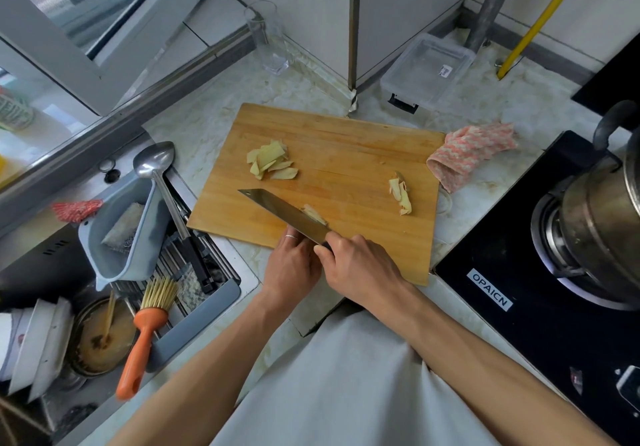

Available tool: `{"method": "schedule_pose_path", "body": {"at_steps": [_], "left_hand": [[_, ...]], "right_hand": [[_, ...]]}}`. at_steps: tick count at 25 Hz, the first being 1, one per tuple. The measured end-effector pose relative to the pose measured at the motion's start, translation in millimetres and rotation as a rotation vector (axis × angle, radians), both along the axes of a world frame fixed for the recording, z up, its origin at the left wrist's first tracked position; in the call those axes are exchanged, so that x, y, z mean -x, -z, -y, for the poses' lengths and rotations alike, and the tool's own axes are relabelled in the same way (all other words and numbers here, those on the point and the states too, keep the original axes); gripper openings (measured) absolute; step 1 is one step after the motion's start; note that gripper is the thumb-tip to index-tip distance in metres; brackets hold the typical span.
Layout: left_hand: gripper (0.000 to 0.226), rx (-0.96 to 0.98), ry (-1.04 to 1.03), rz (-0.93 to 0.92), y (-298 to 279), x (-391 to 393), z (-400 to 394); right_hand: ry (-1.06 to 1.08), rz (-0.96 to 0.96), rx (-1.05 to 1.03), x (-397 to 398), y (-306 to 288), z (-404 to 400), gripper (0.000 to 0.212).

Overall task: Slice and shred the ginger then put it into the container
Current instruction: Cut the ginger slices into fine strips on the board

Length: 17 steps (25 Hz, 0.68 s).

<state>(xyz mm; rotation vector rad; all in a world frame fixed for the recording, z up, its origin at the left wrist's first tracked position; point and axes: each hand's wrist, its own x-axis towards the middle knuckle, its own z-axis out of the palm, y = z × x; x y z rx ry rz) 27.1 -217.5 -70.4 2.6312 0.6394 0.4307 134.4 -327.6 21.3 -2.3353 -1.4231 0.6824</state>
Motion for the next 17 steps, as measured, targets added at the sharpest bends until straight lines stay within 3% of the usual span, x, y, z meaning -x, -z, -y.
{"method": "schedule_pose_path", "body": {"at_steps": [17], "left_hand": [[0.034, 0.035, -0.028, 0.011, 4.3, -0.4, -0.6]], "right_hand": [[0.027, -0.009, 0.018, -2.3, -0.1, 9.9, 0.034]]}}
